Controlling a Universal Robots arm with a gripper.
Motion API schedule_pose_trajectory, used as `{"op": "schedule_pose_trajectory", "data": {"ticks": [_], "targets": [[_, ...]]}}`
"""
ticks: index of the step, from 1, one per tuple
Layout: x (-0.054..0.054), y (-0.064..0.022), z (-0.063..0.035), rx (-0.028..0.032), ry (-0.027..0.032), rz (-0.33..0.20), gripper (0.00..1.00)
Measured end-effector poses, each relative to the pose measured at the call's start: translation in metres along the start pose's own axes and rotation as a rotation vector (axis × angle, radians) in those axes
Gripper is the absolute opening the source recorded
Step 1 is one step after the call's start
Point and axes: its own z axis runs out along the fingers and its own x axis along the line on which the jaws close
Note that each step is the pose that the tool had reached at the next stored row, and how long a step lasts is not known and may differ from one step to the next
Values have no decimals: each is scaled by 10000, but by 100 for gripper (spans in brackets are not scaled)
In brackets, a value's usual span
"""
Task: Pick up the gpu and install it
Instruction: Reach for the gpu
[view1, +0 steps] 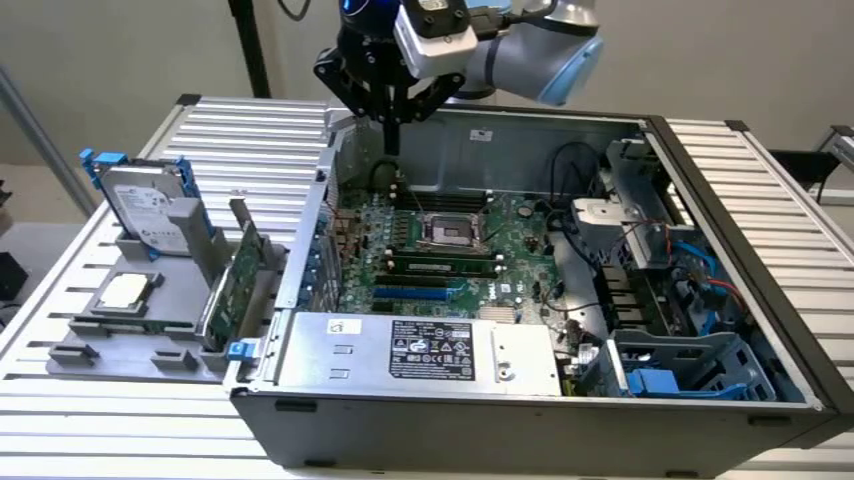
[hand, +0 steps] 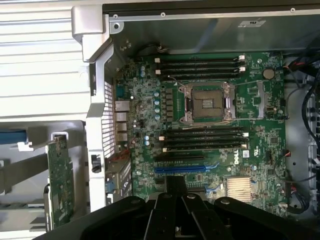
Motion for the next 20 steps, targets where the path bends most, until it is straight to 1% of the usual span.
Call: {"op": "schedule_pose_trajectory", "data": {"ticks": [3, 8, 13, 20], "targets": [[75, -107, -3, 1, -1, 0, 11], [282, -221, 5, 2, 1, -1, 11], [503, -297, 16, 1, 0, -1, 11], [816, -376, 29, 2, 0, 0, 11]]}}
